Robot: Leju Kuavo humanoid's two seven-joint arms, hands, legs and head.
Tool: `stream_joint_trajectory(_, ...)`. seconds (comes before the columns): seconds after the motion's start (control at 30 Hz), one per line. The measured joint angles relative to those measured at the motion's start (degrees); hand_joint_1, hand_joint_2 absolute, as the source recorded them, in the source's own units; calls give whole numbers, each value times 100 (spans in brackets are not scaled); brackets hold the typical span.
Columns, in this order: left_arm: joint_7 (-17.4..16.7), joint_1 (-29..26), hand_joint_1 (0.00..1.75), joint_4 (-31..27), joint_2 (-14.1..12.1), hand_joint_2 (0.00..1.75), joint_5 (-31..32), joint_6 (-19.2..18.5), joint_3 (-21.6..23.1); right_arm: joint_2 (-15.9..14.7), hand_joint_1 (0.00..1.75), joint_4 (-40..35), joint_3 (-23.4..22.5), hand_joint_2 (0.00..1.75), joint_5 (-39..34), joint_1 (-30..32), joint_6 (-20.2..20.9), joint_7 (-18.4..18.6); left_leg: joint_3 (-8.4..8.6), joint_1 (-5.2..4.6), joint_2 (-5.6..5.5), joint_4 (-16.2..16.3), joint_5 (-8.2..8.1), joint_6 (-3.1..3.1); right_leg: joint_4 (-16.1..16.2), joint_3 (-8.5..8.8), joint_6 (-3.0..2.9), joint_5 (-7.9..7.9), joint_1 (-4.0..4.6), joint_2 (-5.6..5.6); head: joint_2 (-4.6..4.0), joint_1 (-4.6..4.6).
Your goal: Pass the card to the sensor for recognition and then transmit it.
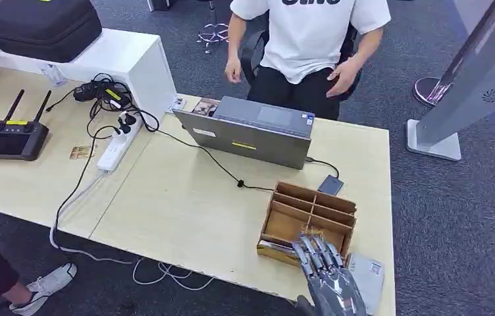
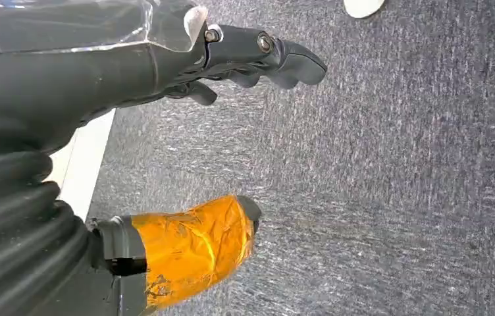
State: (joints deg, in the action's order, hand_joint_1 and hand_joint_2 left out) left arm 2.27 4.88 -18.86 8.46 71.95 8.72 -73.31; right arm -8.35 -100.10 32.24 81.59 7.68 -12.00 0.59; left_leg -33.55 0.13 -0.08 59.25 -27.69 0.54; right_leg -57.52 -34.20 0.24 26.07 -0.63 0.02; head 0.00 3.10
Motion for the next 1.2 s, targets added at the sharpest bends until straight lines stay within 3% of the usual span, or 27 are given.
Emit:
stream_joint_trajectory(0.23,-22,1,0,0,0,175,-17,20,-2,72,0,153,-365,175,363,-29,96,306,0,0,0,0,0,0,0,0,0,0,0,0,0,0)
stream_joint_trajectory(0.6,-28,1,0,-2,0,175,-35,33,-2,280,0,341,-784,175,662,-35,210,426,0,0,0,0,0,0,0,0,0,0,0,0,0,0)
stream_joint_trajectory(1.2,-28,2,0,-2,2,175,-37,35,-4,332,0,385,-870,175,669,-35,214,444,0,0,0,0,0,0,0,0,0,0,0,0,0,0)
